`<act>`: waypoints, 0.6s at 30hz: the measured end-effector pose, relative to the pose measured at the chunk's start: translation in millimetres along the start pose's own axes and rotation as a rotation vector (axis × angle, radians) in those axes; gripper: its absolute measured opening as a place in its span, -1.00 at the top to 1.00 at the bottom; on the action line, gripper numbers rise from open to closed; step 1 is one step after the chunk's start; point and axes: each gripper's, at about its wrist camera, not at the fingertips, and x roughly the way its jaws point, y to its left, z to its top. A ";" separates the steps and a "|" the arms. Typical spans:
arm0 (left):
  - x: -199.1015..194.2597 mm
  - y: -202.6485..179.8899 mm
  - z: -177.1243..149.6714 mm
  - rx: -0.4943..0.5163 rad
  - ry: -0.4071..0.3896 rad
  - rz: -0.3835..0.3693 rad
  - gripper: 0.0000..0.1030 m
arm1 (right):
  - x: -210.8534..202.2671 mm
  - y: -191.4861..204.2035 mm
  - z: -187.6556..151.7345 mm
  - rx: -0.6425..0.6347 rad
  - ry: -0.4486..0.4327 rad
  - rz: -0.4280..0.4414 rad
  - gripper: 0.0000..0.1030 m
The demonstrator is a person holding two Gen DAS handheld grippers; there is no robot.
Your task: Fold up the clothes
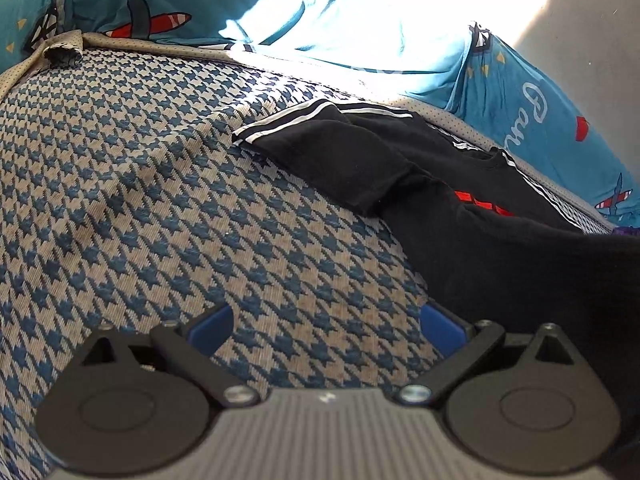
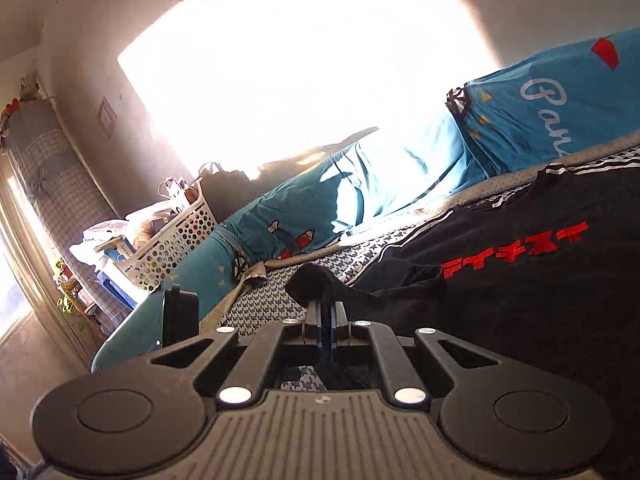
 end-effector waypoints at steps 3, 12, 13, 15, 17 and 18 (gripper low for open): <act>3.7 -5.3 -2.1 0.005 0.012 -0.009 -0.94 | -8.8 2.5 4.5 0.011 -0.018 0.011 0.89; 13.8 -16.9 -7.0 -0.017 0.034 -0.060 -0.94 | -26.4 8.0 3.0 0.028 -0.019 0.067 0.89; 14.9 -18.5 -7.1 -0.021 0.034 -0.066 -0.94 | -27.5 8.9 2.7 0.028 -0.017 0.075 0.89; 16.9 -20.9 -6.9 -0.037 0.032 -0.080 -0.94 | -30.5 9.9 2.3 0.025 -0.017 0.087 0.89; 20.0 -22.1 -5.8 -0.070 0.034 -0.108 -0.94 | -32.5 10.7 1.8 0.020 -0.018 0.091 0.89; 21.7 -22.6 -5.4 -0.086 0.036 -0.123 -0.94 | -33.1 11.2 1.4 0.017 -0.018 0.093 0.89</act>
